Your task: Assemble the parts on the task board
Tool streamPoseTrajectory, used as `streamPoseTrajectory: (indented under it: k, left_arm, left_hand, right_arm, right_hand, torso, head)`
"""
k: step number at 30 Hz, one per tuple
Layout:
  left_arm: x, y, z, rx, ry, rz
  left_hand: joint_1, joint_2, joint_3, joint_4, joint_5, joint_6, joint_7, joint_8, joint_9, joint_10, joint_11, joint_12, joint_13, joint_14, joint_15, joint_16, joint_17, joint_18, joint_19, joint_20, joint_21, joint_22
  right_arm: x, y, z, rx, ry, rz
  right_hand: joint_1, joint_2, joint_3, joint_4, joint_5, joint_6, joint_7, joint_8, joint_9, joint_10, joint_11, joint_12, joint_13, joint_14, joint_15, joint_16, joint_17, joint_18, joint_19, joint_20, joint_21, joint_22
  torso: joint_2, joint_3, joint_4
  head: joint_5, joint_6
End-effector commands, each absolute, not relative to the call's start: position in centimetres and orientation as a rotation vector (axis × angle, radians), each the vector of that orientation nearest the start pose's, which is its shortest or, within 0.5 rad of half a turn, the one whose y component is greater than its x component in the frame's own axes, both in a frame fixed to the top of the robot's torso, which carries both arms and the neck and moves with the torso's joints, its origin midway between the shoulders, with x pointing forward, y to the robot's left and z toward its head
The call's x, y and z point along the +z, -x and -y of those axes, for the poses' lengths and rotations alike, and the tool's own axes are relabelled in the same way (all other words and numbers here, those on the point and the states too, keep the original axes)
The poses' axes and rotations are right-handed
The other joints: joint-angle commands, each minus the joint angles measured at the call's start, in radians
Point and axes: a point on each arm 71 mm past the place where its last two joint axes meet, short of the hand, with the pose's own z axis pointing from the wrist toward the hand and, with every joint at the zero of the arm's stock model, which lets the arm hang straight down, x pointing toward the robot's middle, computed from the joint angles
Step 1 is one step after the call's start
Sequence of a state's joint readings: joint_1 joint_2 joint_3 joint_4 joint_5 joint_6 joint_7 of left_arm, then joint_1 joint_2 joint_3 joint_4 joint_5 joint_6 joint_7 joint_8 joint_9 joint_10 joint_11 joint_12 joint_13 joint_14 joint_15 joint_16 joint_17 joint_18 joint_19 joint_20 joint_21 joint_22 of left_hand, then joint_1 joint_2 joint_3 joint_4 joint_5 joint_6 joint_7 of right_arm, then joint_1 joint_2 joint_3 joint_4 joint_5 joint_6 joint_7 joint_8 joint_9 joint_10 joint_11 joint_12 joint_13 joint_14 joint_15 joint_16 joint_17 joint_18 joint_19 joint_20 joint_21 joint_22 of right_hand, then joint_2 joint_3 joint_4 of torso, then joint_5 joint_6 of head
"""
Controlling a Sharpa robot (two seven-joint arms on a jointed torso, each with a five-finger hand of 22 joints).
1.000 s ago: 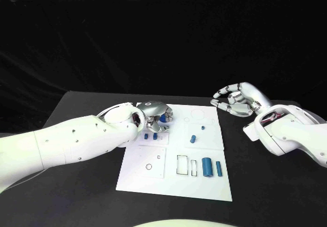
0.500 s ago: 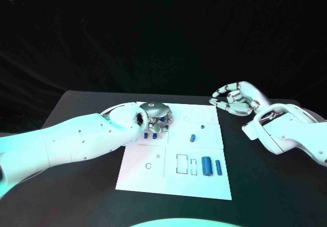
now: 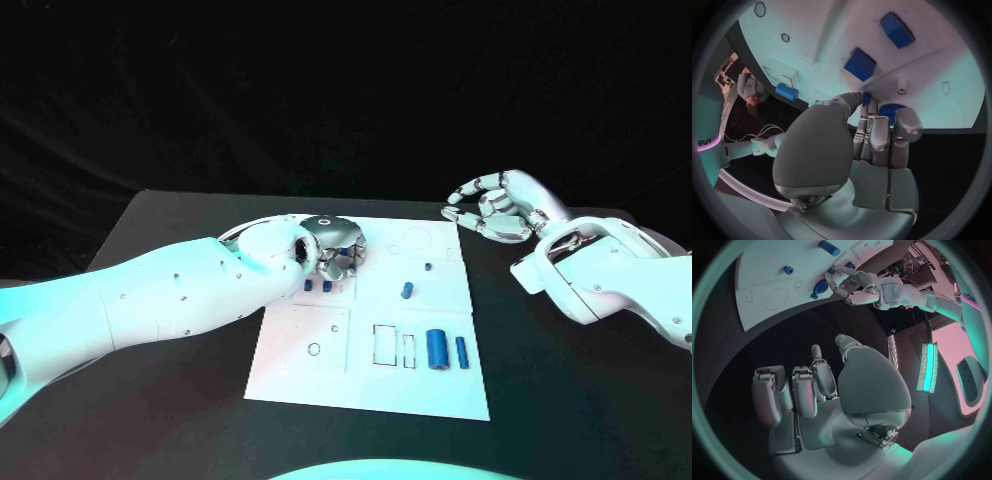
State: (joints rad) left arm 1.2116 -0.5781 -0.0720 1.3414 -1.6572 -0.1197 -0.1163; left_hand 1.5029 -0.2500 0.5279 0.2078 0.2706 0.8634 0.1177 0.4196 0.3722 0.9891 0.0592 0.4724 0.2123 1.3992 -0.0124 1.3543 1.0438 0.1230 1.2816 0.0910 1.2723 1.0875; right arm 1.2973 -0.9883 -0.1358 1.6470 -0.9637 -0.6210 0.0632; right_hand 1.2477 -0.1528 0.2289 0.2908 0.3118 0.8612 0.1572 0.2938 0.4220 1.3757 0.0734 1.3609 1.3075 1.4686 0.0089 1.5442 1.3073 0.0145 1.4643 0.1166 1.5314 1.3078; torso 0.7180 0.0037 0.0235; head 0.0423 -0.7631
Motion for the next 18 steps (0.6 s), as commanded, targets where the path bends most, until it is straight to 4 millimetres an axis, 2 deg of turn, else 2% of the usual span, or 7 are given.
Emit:
streamPoseTrajectory:
  k: [1, 10, 11, 18]
  left_arm:
    - [-21.12, -50.32, -10.93, -0.553, -0.51, -1.78]
    - [-21.38, -50.46, -11.33, -0.518, -0.501, -1.814]
    - [-21.42, -50.48, -11.38, -0.515, -0.5, -1.818]
    - [-21.4, -50.52, -11.44, -0.521, -0.49, -1.818]
  left_hand:
    - [0.008, 0.006, 0.013, -0.007, -0.009, 0.019, 0.0, -0.004, -0.002, 0.023, -0.003, -0.006, -0.003, 0.009, -0.001, 0.006, 0.002, -0.018, 0.012, -0.001, 0.011, 0.015]
    - [0.011, 0.009, 0.043, -0.033, -0.024, 0.027, 0.007, -0.028, -0.014, 0.036, 0.003, -0.042, -0.022, 0.011, 0.004, 0.008, -0.008, -0.019, 0.013, 0.001, 0.019, 0.024]
    - [0.006, 0.007, 0.051, -0.037, -0.025, 0.023, 0.014, -0.038, -0.018, 0.033, 0.009, -0.058, -0.03, 0.011, 0.009, 0.009, -0.011, -0.02, 0.013, 0.004, 0.02, 0.025]
    - [0.005, 0.012, 0.065, -0.052, -0.027, 0.041, 0.024, -0.043, -0.02, 0.067, 0.014, -0.07, -0.036, 0.015, 0.013, 0.017, -0.005, -0.024, 0.025, 0.01, 0.035, 0.048]
  right_arm:
    - [-14.91, -46.76, 24.49, 0.871, -0.292, -1.452]
    - [-14.91, -46.77, 24.53, 0.87, -0.293, -1.452]
    - [-14.91, -46.76, 24.53, 0.87, -0.293, -1.452]
    - [-14.9, -46.75, 24.54, 0.87, -0.293, -1.45]
  right_hand:
    - [-0.004, 0.009, -0.006, -0.002, 0.006, 0.001, -0.004, 0.007, 0.001, -0.003, -0.001, -0.003, 0.046, 0.08, -0.007, -0.004, 0.17, -0.002, 0.076, -0.008, -0.004, 0.232]
    - [-0.004, 0.009, -0.006, -0.002, 0.006, 0.001, -0.004, 0.007, 0.001, -0.003, -0.001, -0.003, 0.046, 0.08, -0.007, -0.004, 0.17, -0.002, 0.076, -0.008, -0.004, 0.232]
    - [-0.004, 0.009, -0.006, -0.002, 0.006, 0.001, -0.004, 0.007, 0.001, -0.003, -0.001, -0.003, 0.046, 0.08, -0.007, -0.004, 0.17, -0.002, 0.076, -0.008, -0.004, 0.232]
    - [-0.004, 0.01, -0.006, -0.002, 0.006, 0.001, -0.004, 0.007, 0.001, -0.001, -0.001, -0.001, 0.047, 0.08, -0.008, -0.004, 0.171, -0.002, 0.077, -0.008, -0.003, 0.233]
  torso:
    - [-0.001, 0.0003, 0.0012]
    - [-0.001, 0.0002, 0.0003]
    - [-0.001, 0.0003, 0.0004]
    - [-0.001, 0.0001, 0.0014]
  head:
    - [-0.001, -0.001]
    - [-0.002, -0.002]
    - [-0.002, -0.002]
    - [-0.003, -0.001]
